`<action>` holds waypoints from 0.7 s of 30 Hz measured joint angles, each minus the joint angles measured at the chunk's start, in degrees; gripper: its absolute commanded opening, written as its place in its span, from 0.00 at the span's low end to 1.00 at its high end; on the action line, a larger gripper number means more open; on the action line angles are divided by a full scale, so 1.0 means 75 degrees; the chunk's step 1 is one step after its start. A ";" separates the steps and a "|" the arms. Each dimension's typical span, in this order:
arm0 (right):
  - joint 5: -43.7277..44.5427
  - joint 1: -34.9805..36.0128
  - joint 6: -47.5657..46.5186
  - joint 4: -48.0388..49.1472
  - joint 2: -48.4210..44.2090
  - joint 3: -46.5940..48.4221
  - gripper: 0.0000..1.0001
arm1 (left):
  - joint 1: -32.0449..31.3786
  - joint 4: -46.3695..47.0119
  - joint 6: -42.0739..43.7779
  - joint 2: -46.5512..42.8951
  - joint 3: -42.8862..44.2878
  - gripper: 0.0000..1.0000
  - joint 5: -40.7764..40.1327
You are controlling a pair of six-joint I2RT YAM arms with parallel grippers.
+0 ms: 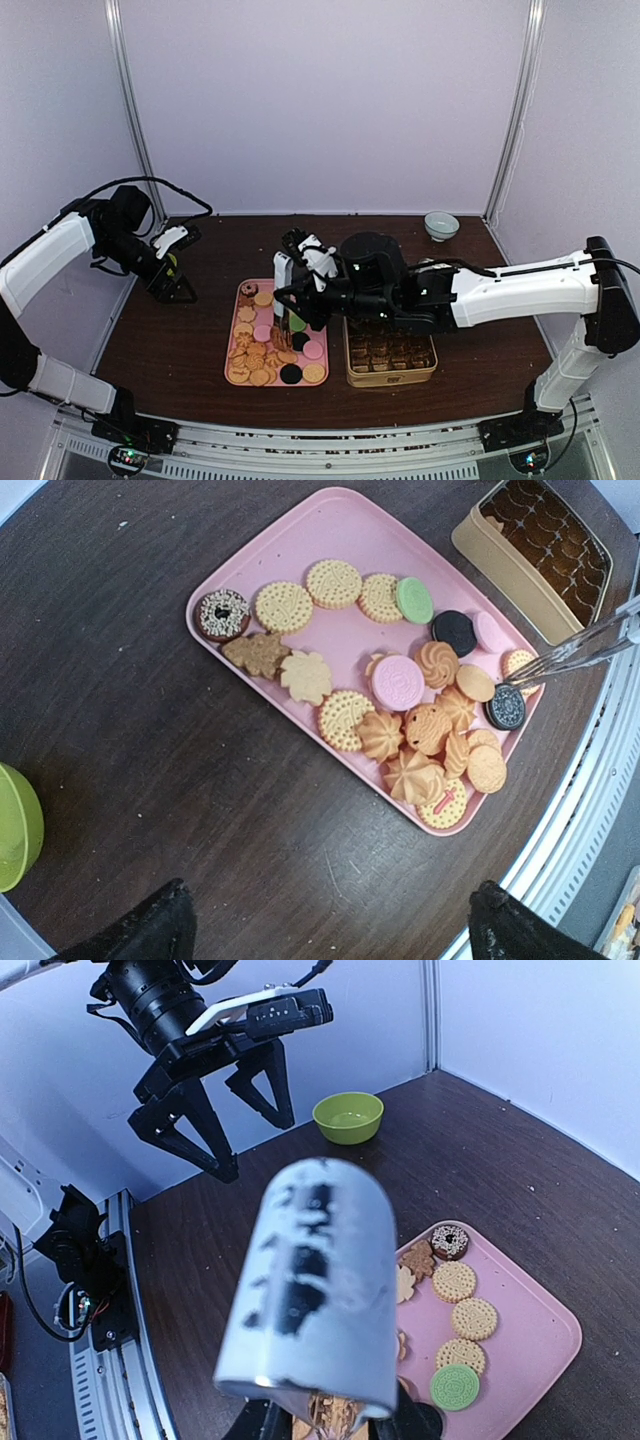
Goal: Pack the cookies
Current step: Pick up the fake cookies from the plate.
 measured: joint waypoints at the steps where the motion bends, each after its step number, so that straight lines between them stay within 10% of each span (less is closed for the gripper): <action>1: 0.0003 0.0000 0.0000 -0.0015 0.0003 0.0000 0.29 | 0.0000 -0.0003 -0.0003 -0.0015 0.0000 0.98 0.0000; 21: 0.0283 0.0289 -0.0256 -0.0006 0.0752 0.0029 0.37 | 0.0003 0.0000 0.0000 -0.0050 -0.0003 0.98 0.0000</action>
